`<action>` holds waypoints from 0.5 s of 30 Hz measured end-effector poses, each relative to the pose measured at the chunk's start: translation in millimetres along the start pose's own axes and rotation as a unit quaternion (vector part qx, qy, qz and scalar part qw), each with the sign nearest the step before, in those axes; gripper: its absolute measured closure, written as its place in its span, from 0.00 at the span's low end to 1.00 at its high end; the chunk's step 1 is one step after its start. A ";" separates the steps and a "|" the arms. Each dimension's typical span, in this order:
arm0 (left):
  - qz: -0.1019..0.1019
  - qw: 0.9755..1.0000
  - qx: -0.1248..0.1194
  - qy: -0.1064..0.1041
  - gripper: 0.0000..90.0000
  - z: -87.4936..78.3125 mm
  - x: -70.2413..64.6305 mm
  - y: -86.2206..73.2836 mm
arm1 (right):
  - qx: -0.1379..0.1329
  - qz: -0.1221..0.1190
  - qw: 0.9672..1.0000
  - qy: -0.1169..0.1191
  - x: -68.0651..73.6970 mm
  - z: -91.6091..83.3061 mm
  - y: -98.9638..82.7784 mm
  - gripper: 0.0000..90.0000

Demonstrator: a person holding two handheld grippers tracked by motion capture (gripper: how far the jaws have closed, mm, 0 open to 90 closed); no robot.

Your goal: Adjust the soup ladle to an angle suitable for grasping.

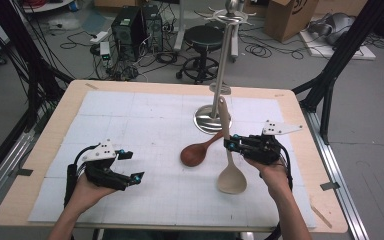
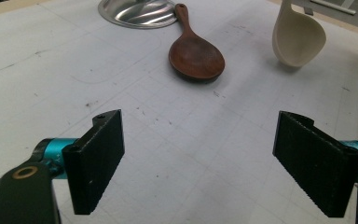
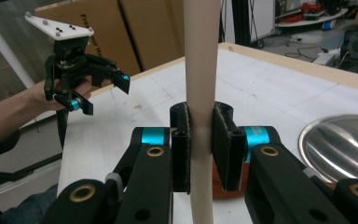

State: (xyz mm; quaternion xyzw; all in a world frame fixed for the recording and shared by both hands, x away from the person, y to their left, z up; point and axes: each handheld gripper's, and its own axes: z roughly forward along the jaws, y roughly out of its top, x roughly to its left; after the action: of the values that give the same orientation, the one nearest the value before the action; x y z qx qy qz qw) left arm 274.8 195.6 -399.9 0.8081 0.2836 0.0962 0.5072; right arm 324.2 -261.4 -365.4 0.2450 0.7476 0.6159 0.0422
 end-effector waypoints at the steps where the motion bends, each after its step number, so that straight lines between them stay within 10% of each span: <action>1: 0.000 1.000 0.000 0.000 0.19 0.0 0.0 0.0 | -0.002 0.000 1.000 0.001 -0.1 0.2 0.4 0.88; 15: -0.001 1.000 -0.004 -0.001 0.19 -1.2 2.1 -0.1 | -0.021 -0.007 1.000 0.005 -4.1 4.8 18.7 0.88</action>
State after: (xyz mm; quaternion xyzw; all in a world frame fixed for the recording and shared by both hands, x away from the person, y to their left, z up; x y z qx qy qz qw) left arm 275.9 197.8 -399.7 0.8061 0.2835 0.0955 0.5106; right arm 335.4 -256.5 -349.9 0.2352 0.7366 0.6323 0.0479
